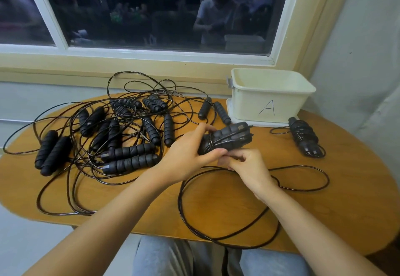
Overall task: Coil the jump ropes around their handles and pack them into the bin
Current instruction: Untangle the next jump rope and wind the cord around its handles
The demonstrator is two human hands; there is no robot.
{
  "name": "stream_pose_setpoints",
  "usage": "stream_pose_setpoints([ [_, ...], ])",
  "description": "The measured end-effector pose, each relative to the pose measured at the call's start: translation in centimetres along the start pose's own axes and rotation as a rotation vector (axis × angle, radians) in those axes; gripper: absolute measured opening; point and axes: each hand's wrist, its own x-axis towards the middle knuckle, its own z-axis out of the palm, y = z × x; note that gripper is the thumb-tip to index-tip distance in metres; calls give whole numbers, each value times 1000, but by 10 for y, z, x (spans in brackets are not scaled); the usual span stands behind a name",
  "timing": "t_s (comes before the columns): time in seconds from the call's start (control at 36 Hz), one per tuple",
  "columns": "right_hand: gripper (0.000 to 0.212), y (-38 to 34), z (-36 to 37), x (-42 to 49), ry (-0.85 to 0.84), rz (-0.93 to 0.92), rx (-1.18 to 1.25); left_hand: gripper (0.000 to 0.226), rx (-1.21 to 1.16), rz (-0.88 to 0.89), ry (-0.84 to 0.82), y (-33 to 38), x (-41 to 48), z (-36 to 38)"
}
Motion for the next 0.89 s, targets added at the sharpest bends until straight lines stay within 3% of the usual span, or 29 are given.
stream_pose_setpoints([
  [0.11, 24, 11, -3, -3, -21, -117, -244, 56, 136, 45, 48, -1, 3, -3],
  [0.25, 22, 27, -22, -10, -26, -181, -445, 67, 194, 53, 161, -6, 11, -16],
  [0.47, 29, 28, -75, 4, -249, 84, -304, 75, 224, 74, 189, -20, 16, -26],
  [0.56, 44, 29, -93, 11, -373, 195, -13, 75, 200, 132, 184, -21, 15, -28],
  [0.61, 42, 29, -101, 18, -408, 266, 212, 72, 174, 197, 163, -21, 13, -28],
  [0.75, 27, 16, -104, 46, -293, 438, 86, 76, 351, 467, 71, -13, 10, -18],
  [0.89, 26, -20, -87, 71, -143, 358, -109, 93, 694, 565, 53, -6, 6, 4],
])
